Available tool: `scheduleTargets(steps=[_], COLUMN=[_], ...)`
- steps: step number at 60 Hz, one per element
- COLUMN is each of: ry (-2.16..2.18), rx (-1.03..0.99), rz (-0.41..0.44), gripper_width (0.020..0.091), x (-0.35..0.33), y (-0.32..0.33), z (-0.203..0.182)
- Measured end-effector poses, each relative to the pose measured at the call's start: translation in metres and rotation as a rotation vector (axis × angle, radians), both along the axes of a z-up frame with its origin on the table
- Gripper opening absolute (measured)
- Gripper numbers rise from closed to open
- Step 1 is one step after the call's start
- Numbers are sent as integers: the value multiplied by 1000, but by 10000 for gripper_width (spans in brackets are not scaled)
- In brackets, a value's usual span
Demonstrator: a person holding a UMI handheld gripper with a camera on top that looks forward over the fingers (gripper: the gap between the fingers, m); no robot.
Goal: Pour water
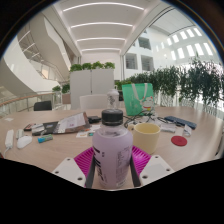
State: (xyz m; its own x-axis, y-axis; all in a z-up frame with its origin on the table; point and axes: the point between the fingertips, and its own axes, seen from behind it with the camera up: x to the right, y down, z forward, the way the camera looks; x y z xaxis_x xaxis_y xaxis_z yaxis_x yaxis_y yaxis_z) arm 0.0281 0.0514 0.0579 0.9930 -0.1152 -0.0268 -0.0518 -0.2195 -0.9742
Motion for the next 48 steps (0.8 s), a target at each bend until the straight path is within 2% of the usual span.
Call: scheduleTargets(steps=[7,12,18,22,27,33,38,46,48], ry=[7,54,147,181,104,-11,75,592,708], rx=[-7,-26,-102,-133,-143,-179,-200,-199,-207], rz=[6,-12,-31,-65,-129,-159,-114,39,51], gripper_width=[516,446,415,416,415,414,415,416,413], x=[0,5,17,42,97,156,149,74,43], y=[6,10,8,2,-9,-6,2,33,34], z=[-1,-3,-6,6,40,73,94,100,110])
